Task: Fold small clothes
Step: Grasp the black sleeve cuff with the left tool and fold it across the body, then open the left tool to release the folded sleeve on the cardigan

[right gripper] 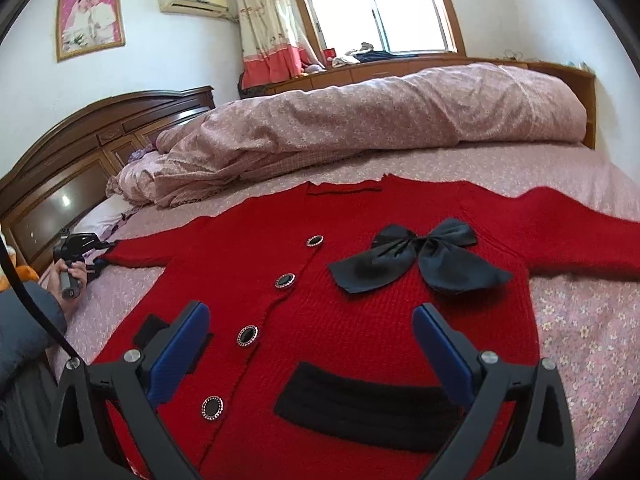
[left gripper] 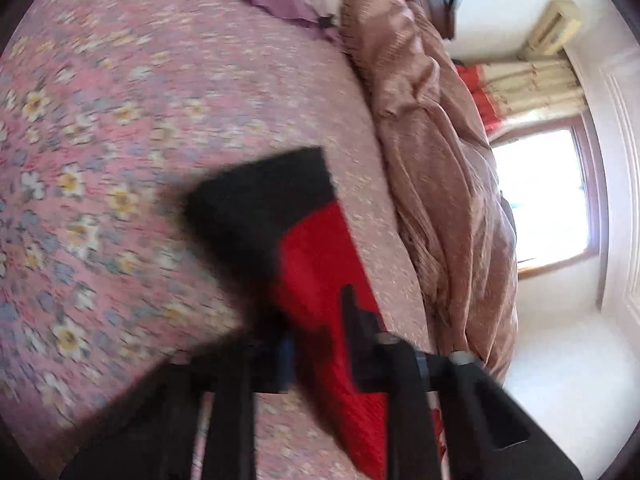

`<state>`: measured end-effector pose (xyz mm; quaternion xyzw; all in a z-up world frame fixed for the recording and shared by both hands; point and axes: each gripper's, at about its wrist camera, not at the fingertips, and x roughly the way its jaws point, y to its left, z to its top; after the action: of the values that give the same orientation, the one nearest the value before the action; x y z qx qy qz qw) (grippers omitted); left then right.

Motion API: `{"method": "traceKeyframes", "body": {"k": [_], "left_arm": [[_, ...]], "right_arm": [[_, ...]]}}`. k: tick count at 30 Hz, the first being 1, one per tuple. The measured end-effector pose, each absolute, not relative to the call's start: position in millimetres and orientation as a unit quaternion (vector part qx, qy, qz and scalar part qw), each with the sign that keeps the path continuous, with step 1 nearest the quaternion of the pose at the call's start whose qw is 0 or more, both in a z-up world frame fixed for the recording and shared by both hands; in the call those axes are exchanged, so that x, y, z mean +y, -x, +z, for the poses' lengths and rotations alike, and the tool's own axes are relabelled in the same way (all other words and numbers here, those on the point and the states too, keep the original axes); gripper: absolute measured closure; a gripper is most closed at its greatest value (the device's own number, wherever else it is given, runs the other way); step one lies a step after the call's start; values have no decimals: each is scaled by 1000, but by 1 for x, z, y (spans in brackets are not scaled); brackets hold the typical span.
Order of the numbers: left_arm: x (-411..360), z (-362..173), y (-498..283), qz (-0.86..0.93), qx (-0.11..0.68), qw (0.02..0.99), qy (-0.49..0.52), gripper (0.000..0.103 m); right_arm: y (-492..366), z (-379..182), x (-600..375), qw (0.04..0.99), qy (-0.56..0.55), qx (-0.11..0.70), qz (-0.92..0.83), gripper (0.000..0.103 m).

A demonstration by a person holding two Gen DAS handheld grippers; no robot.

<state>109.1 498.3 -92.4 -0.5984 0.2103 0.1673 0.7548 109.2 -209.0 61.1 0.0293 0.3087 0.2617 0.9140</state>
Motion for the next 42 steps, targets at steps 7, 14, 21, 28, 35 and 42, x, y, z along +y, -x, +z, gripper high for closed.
{"method": "traceKeyframes", "body": {"k": [7,14,21,28,35,42], "left_arm": [[483,-67,-120,184,224,795,534,101],[405,32,-143,89,163,849,494,101],[237,120,-214,-6,168,905,392,101],[33,101,-285,-89,230,927,282,101],[-102,15,-313,-97,331,925,157,101],[-120,-11,-314,-88,369,914,144,99]], "right_arm": [[-108,59,-207,914,-16,312,258,0],[-118,83,-234,928,-45,280,240,0],[-148,114,-295,946,-51,249,202,0],[-146,119,-375,943,-135,253,166,0],[-135,111,-404,950,-104,270,121,0],[-135,100,-426,943,-113,295,108,0]]}}
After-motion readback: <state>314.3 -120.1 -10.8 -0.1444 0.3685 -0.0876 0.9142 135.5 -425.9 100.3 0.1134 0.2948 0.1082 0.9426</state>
